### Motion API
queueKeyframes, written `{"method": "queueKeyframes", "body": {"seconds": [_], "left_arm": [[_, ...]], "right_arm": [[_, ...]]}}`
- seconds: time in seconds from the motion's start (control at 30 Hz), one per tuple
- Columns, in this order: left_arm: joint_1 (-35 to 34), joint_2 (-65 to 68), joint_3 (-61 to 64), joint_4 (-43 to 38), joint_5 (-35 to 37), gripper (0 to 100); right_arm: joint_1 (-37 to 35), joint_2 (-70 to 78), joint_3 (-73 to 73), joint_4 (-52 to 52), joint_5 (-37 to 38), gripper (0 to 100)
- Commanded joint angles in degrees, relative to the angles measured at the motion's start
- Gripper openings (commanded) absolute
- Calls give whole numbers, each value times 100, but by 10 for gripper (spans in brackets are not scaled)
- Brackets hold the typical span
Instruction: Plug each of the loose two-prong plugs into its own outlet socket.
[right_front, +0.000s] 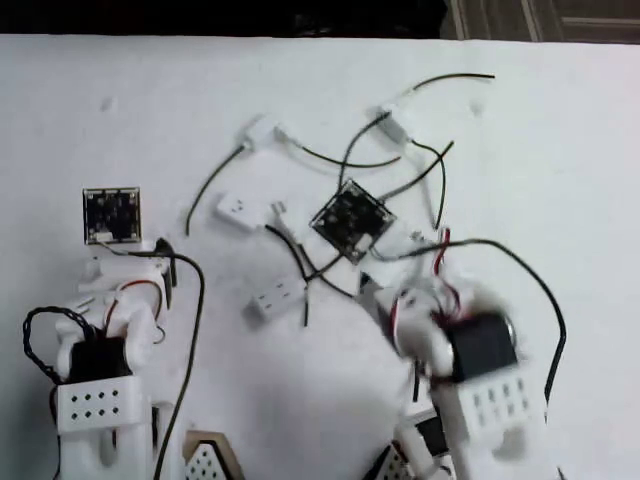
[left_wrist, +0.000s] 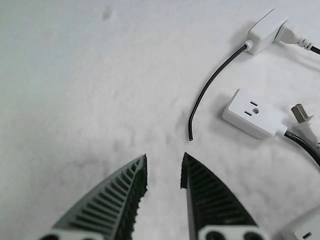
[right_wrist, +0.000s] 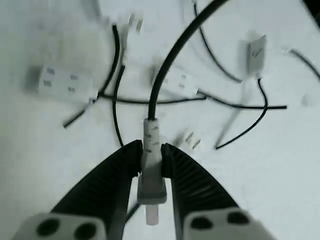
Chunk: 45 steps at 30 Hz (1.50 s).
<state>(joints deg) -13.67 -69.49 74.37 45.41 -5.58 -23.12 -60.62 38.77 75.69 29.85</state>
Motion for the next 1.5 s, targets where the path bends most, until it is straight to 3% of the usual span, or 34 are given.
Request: {"method": "queueKeyframes", "body": {"seconds": [0.0,0.27,0.5,0.63,0.77,0.87,1.07,1.27,1.47], "left_arm": [[-40,-66,-18,-114,0,126],[4,-66,-18,-114,9,128],[163,-75,-26,-114,9,128],[189,-75,-35,-123,9,128],[215,-75,-62,-123,53,128],[409,-127,-70,-123,53,123],[690,-1490,413,-123,220,21],[734,-3442,1336,-79,492,68],[1077,-3407,1371,-79,774,98]], "right_arm": [[-365,-541,273,-725,-870,19],[-1156,-673,1626,-2554,-2611,19],[-1982,-673,2585,-4268,-2787,19],[-2299,-673,2971,-4479,-2804,19],[-2413,-673,3051,-4488,-3587,19],[-2413,-673,3042,-4514,-3675,19],[-2431,-673,3367,-5103,-3710,19],[-2466,-673,3745,-5710,-3727,19],[-2844,-681,3807,-5833,-3719,19]]}}
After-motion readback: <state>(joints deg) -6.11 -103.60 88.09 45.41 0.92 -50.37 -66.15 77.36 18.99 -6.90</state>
